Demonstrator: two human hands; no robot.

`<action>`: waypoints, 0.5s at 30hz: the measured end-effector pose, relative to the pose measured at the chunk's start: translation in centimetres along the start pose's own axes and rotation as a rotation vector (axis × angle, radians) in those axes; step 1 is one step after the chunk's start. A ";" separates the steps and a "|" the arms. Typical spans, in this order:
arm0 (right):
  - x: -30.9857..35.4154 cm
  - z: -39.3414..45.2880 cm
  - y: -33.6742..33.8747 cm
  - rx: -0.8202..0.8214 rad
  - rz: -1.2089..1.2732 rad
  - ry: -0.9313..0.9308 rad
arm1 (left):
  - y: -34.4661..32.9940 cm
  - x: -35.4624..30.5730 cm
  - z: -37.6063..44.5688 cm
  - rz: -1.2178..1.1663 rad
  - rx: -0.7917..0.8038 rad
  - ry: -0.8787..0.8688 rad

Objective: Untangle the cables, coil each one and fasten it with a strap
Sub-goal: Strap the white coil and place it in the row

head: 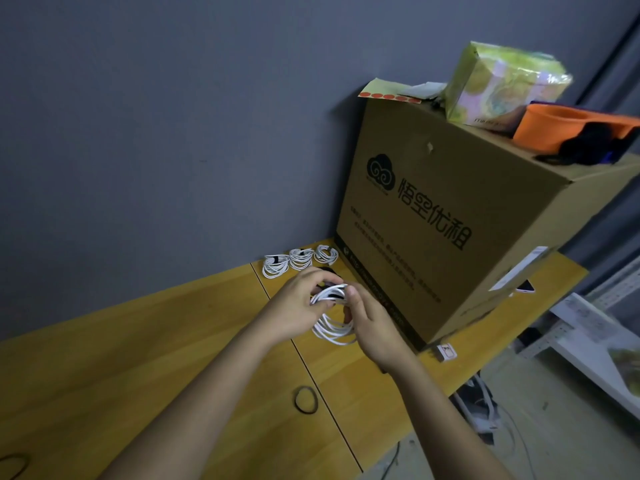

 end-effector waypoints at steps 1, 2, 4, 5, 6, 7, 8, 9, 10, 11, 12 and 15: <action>0.2 0.1 0.2 -0.001 -0.043 0.005 | 0.0 0.1 0.0 -0.029 0.004 0.009; 0.3 0.3 0.4 0.002 -0.088 0.025 | 0.0 0.2 0.1 -0.084 0.015 0.023; 0.8 0.4 0.6 0.014 -0.117 0.075 | 0.0 0.1 0.1 -0.175 0.056 0.037; 1.0 0.3 0.7 0.018 -0.099 0.090 | 0.0 0.0 0.2 -0.183 0.077 0.034; 1.2 0.3 0.6 0.024 -0.067 0.094 | 0.0 -0.1 0.2 -0.171 0.088 0.031; 1.4 0.2 0.5 0.031 -0.025 0.084 | -0.1 -0.3 0.3 -0.146 0.088 0.030; 1.4 0.1 0.3 0.039 0.020 0.062 | -0.2 -0.4 0.4 -0.119 0.082 0.030; 1.4 0.0 0.2 0.045 0.054 0.037 | -0.3 -0.5 0.5 -0.098 0.077 0.030; 1.4 -0.1 0.1 0.054 0.078 0.011 | -0.4 -0.6 0.5 -0.081 0.073 0.026; 1.4 -0.3 0.1 0.070 0.093 -0.011 | -0.5 -0.6 0.5 -0.058 0.066 0.020; 1.5 -0.4 0.1 0.094 0.109 -0.027 | -0.5 -0.7 0.5 -0.038 0.066 0.015; 1.6 -0.5 0.1 0.148 0.099 -0.050 | -0.7 -0.8 0.4 0.027 0.074 -0.028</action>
Point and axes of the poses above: each hand's wrist, its own z-axis towards the middle knuckle, its own y-axis out of the back of the hand, x = y × z, the point moved 4 cm from there along z, towards the middle knuckle, and after that the axes turned 6 degrees about z, right-handed, at the moved point
